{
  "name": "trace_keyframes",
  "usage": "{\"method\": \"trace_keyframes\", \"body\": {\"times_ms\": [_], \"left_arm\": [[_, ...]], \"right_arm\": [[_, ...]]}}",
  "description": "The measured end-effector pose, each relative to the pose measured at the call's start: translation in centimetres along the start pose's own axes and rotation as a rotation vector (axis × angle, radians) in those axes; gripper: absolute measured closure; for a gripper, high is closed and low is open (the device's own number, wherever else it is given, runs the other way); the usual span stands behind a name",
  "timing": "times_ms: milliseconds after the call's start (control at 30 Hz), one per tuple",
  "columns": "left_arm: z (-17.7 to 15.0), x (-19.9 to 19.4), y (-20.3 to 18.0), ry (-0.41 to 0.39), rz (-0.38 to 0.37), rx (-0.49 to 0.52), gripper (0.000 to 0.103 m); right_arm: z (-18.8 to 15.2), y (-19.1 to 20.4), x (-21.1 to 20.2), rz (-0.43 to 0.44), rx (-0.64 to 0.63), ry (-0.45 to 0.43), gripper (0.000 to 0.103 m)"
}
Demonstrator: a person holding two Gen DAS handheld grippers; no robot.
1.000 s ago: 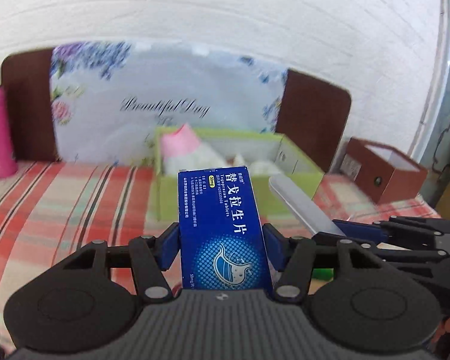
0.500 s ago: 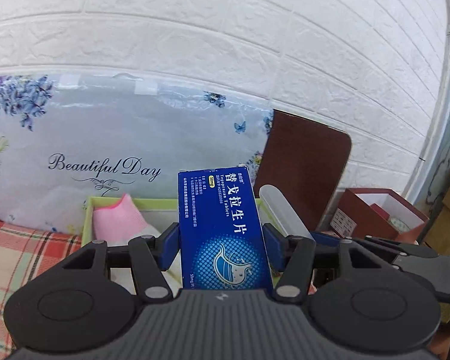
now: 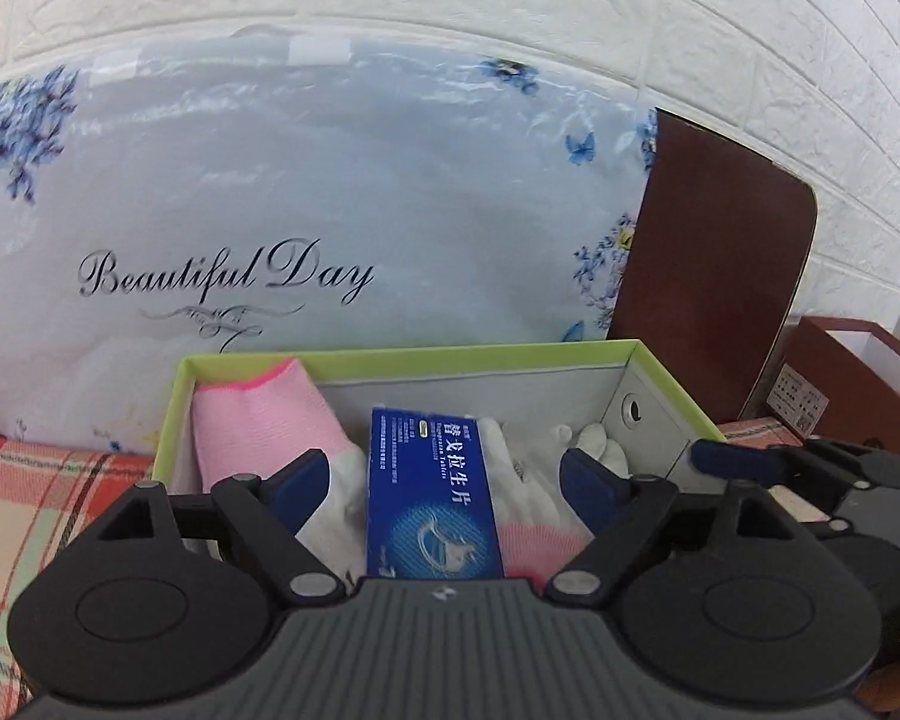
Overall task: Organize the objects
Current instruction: 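Carry both items into the lime-green shoebox and open both tools, then withdraw both tools and move right tool toward the tan box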
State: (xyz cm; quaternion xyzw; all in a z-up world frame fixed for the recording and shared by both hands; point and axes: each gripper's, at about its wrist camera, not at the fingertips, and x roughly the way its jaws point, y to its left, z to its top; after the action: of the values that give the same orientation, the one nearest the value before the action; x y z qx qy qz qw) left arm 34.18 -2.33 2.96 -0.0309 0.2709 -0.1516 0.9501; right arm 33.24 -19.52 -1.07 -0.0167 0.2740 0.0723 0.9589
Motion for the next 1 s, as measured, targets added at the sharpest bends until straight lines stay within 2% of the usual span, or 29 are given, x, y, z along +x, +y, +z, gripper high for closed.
{"method": "trace_keyframes", "body": {"times_ms": [133, 200, 233, 433, 633, 767, 1000], "left_arm": [[0.4, -3.2, 0.4, -0.06, -0.003, -0.029, 0.016], [0.7, -5.4, 0.3, -0.087, 0.004, -0.032, 0.016], [0.8, -6.6, 0.3, -0.102, 0.002, -0.032, 0.016], [-0.1, -12.5, -0.3, -0.087, 0.053, -0.029, 0.016], [-3.7, -17.3, -0.6, -0.111, 0.04, -0.039, 0.016], [-6.8, -18.4, -0.4, -0.067, 0.06, -0.07, 0.016], [-11.8, -18.7, -0.3, 0.027, 0.036, -0.112, 0.016]], "right_arm": [[0.3, -0.4, -2.6, 0.002, 0.029, -0.051, 0.016], [0.7, -0.5, -4.6, -0.028, 0.046, -0.085, 0.002], [0.8, -0.6, -5.8, -0.04, 0.055, -0.11, 0.001], [0.4, -1.0, -12.6, -0.029, 0.117, -0.169, 0.0], [-3.1, -0.1, -18.2, 0.035, 0.139, -0.192, 0.0], [-6.3, 0.9, -20.6, 0.046, 0.133, -0.194, 0.0], [-11.0, 3.2, -22.4, 0.093, 0.099, -0.161, 0.0]]}}
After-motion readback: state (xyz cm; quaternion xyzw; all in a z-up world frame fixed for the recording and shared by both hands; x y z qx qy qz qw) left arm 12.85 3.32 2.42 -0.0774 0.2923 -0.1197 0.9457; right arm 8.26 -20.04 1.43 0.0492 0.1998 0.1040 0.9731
